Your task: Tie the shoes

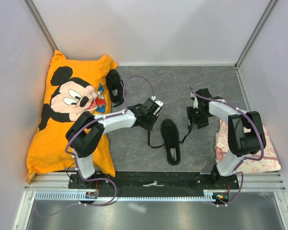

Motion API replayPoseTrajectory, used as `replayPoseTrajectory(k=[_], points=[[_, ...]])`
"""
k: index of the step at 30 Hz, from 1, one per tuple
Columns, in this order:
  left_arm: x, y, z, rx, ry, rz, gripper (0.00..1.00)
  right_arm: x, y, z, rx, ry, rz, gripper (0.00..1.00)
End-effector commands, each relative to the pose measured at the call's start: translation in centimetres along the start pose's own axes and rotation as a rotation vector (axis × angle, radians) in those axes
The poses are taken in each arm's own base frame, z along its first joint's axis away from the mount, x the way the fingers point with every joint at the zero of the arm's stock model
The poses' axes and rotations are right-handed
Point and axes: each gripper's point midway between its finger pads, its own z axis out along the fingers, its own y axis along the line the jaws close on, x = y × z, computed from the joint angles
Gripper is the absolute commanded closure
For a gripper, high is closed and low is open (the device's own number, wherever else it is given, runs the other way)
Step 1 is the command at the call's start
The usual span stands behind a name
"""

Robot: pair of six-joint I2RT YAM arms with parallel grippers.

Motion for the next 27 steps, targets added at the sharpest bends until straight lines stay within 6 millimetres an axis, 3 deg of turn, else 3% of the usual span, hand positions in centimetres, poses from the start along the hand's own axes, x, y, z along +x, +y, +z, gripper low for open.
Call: replayPoseTrajectory(k=[1,4,8,12,13,16,17,19,20,21,24,27], points=[[-3.7,-1.5,-3.8,0.085,-0.172,0.014,0.99,-3.0,0.9,0.9,0.020,-0.085,0.019,0.39],[-3.9,-1.7,-4.6,0.104,-0.198,0.020,0.99,-2.6,0.5,1.8,0.042,-0.052,0.024,0.51],[-3.9,-2.5,-6.3,0.170,-0.254,0.038,0.98,-3.7,1.6,0.6,-0.025,-0.074,-0.016,1.00],[-3.8,-3.2,-8.5,0.228,-0.299,0.087,0.99,-6.1,5.5,-3.9,-0.223,-0.222,-0.104,1.00],[-4.2,-3.3,-9.9,0.245,-0.332,0.099,0.99,-6.7,6.4,-5.8,-0.266,-0.283,-0.135,1.00],[-3.2,-3.2,-11.4,0.264,-0.374,0.152,0.98,-6.7,10.1,-9.3,-0.432,-0.350,-0.214,1.00],[-4.2,-3.3,-13.7,0.281,-0.466,0.190,0.98,-6.4,11.0,-9.9,-0.463,-0.353,-0.232,1.00],[-2.6,-3.4,-14.4,0.313,-0.506,0.224,0.98,-5.3,13.8,-11.0,-0.548,-0.346,-0.303,1.00],[-3.1,-3.6,-16.8,0.333,-0.593,0.257,0.98,-4.9,14.8,-11.4,-0.575,-0.342,-0.319,1.00],[-2.1,-3.7,-16.7,0.352,-0.614,0.270,0.99,-4.5,15.7,-11.7,-0.601,-0.340,-0.338,1.00],[-0.7,-4.5,-19.1,0.415,-0.721,0.357,0.98,-3.2,19.2,-12.3,-0.689,-0.321,-0.391,1.00],[1.5,-5.9,-20.3,0.462,-0.758,0.465,0.98,-2.0,22.4,-12.8,-0.763,-0.296,-0.440,1.00]])
